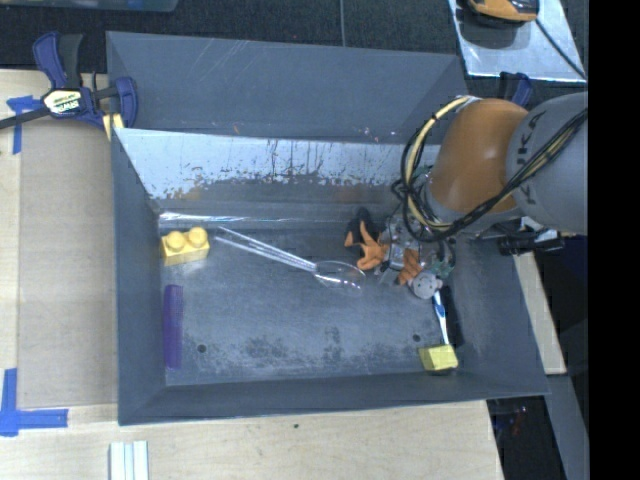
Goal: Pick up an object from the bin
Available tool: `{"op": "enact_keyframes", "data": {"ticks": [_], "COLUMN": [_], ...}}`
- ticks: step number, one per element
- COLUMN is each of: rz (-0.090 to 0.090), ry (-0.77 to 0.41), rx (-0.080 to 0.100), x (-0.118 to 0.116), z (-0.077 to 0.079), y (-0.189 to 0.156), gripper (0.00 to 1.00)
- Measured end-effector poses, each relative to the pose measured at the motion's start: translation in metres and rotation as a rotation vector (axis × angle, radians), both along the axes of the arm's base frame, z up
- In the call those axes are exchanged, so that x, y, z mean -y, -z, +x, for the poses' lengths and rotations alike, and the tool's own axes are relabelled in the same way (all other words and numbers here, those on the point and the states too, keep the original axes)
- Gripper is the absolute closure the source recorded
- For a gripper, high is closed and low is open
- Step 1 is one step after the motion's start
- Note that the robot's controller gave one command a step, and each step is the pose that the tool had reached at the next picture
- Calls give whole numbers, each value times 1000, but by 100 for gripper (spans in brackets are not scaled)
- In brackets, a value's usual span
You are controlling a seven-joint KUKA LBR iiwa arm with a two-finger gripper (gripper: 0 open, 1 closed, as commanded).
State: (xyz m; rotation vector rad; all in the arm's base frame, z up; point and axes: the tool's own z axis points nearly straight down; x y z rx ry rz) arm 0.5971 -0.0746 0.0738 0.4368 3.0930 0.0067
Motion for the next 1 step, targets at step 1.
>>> {"op": "enact_keyframes", "data": {"ticks": [1], "rz": [2], "ry": [0], "rx": [-8], "x": [0], "z": [-3], "y": [-22], "gripper": [100]}}
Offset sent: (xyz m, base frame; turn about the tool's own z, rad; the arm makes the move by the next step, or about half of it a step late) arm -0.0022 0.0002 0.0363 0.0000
